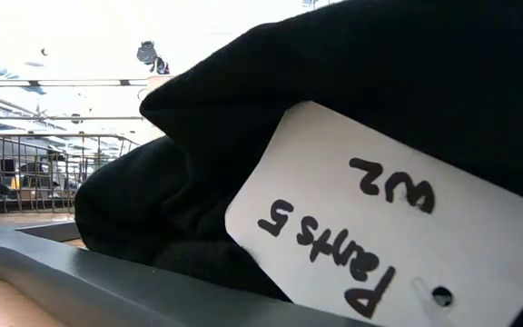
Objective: Pick & Place Cloths
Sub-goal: Put the blue sock into the transparent bin, then put the black sock into the transparent bin
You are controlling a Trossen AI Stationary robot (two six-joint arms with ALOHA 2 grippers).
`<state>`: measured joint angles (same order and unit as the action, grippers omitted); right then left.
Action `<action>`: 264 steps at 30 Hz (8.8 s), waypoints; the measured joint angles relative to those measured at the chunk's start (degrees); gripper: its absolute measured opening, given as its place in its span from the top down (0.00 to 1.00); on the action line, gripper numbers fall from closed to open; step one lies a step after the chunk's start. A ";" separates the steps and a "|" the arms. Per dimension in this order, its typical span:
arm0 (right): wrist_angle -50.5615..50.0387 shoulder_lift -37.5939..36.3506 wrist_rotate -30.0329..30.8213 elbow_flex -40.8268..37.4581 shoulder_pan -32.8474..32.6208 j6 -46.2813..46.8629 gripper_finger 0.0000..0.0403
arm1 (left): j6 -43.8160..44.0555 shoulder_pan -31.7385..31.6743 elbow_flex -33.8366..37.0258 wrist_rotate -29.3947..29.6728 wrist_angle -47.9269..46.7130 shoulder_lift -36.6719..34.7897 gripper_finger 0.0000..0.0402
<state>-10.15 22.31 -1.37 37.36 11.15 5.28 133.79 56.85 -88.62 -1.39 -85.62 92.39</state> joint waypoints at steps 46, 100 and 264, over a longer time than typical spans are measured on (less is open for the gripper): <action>0.02 0.00 -0.20 0.01 -0.01 0.04 0.65 | -40.37 -17.61 -0.02 20.29 15.80 -3.75 0.94; -55.34 29.99 2.91 20.05 -0.02 15.62 0.65 | -97.74 -41.33 34.36 16.69 72.49 -17.48 0.99; 4.39 48.71 -18.29 37.64 -11.19 29.63 1.00 | -111.29 -42.67 35.06 13.37 121.80 -17.50 0.34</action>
<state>-5.76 71.02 -19.66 75.00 -0.04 34.90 22.49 14.18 -53.56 11.98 36.17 74.89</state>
